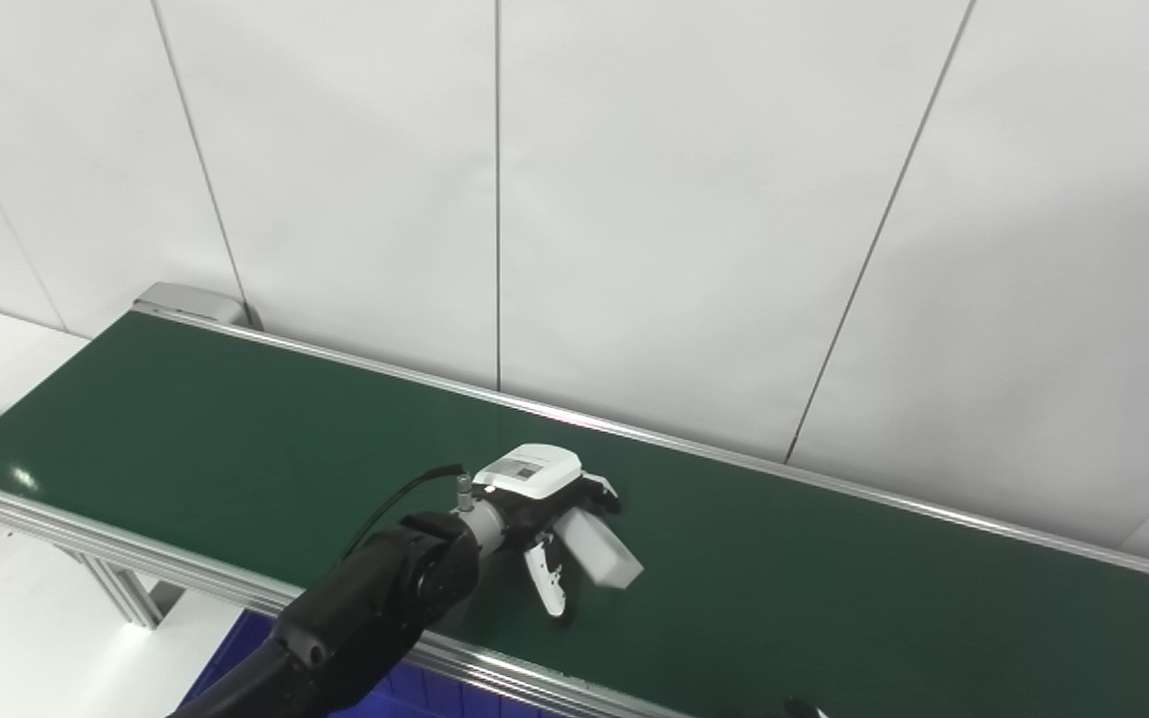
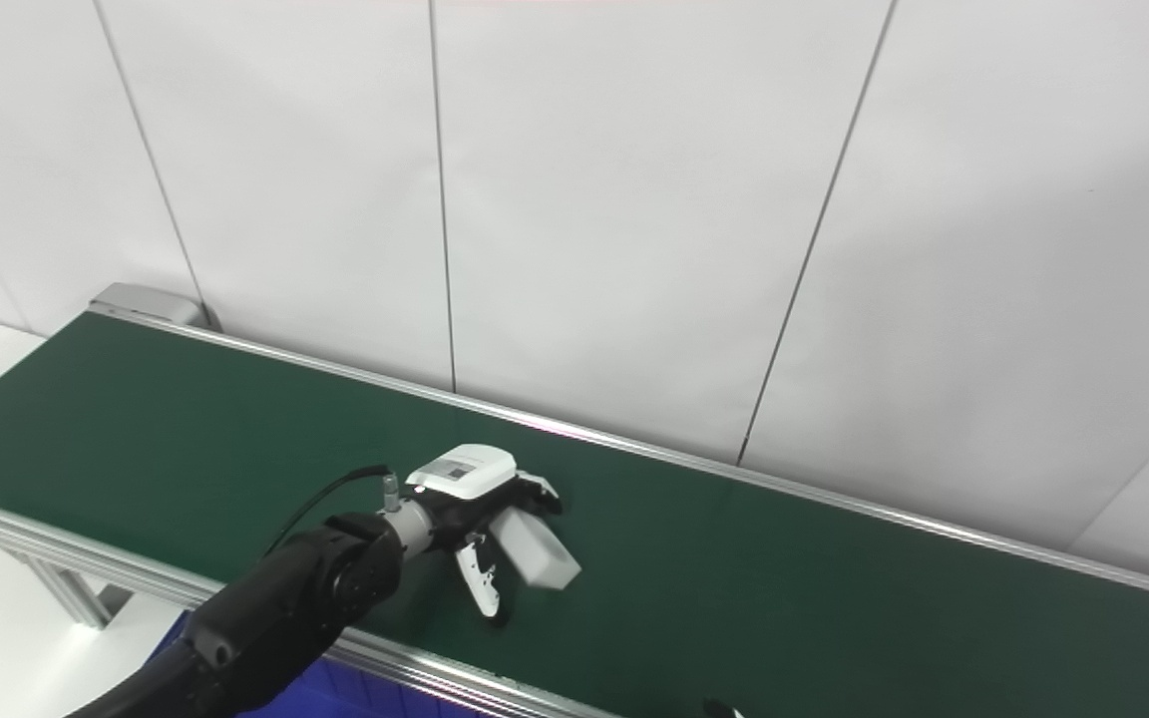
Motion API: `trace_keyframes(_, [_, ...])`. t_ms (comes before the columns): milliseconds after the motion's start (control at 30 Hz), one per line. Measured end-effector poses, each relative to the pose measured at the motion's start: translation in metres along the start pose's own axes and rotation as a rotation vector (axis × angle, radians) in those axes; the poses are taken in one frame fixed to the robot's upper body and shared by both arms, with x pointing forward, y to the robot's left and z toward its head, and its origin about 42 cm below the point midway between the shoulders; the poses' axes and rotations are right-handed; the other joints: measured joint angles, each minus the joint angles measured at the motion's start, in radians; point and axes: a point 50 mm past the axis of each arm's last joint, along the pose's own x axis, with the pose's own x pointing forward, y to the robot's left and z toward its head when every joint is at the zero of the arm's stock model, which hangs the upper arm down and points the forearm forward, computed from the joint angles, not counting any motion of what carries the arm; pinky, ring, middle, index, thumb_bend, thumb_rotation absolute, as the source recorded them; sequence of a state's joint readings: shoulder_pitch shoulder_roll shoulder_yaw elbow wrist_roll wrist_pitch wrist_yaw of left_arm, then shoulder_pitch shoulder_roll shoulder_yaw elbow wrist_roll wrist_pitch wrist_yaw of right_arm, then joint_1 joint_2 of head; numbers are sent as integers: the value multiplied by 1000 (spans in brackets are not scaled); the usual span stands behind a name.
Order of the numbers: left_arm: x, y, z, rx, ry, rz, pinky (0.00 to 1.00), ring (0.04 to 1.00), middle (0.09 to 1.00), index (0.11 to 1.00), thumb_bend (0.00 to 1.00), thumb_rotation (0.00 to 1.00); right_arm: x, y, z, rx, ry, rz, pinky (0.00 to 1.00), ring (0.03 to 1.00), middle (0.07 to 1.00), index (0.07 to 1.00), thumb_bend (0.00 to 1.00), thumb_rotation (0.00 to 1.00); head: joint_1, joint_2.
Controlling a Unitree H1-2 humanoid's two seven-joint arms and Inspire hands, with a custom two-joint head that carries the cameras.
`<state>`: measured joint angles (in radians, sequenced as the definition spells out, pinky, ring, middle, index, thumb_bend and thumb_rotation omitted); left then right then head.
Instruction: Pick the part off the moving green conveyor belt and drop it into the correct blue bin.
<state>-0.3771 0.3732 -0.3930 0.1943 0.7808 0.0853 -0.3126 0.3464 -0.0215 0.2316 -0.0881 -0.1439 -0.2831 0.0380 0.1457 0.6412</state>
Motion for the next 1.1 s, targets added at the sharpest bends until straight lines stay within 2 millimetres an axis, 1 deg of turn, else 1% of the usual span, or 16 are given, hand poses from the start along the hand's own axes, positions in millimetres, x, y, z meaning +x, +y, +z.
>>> trace_keyframes(133, [-13, 19, 10, -19, 4, 6, 905, 880, 864, 832, 949, 153, 1, 0, 0, -1, -2, 1, 609, 723, 781, 833, 468, 459, 0, 2])
trace_keyframes(233, [-18, 29, 18, -20, -11, 10, 896, 875, 859, 832, 950, 165, 2, 0, 1, -1, -4, 1, 607, 721, 780, 832, 471, 449, -2, 2])
trace_keyframes(300, [-19, 30, 19, -26, -16, -1, 891, 877, 862, 836, 953, 161, 2, 0, 1, -1, -5, 1, 608, 723, 778, 830, 477, 449, -3, 2])
trace_keyframes(400, [-19, 28, 20, -25, -15, -25, 926, 901, 878, 839, 948, 162, 2, 0, 1, -2, -5, 1, 604, 719, 775, 830, 479, 449, -9, 3])
trace_keyframes(600, [-18, 25, 23, -32, -28, -44, 925, 892, 866, 829, 944, 157, 2, 2, 1, 1, -3, -2, 605, 720, 777, 834, 479, 458, -23, 8])
trace_keyframes(667, [-16, 21, 23, -31, -30, -56, 933, 891, 864, 832, 944, 156, 2, 2, 1, 2, -3, -2, 608, 721, 779, 835, 475, 458, -23, 8])
trace_keyframes(767, [-12, 9, 23, -15, -50, -91, 926, 892, 865, 838, 931, 156, 2, 2, 1, 2, -3, -2, 604, 718, 777, 833, 484, 472, -28, 11])
trace_keyframes(833, [-9, 0, 23, -5, -63, -109, 889, 877, 861, 841, 922, 148, 2, 3, 1, 2, -4, -1, 607, 718, 777, 832, 487, 479, -31, 11])
trace_keyframes(900, [-6, -10, 22, 7, -73, -116, 885, 876, 862, 843, 921, 149, 2, 3, 1, 2, -4, -1, 609, 719, 777, 832, 488, 477, -35, 9])
trace_keyframes(1000, [2, -21, 23, 69, -112, -74, 846, 852, 852, 847, 915, 135, 2, 3, 1, 4, -4, -2, 611, 721, 779, 834, 489, 476, -40, 8])
trace_keyframes(1100, [16, -28, 29, 90, -152, -22, 854, 847, 849, 856, 896, 122, 2, 3, 1, 6, -4, -1, 611, 722, 779, 834, 491, 480, -46, 6])
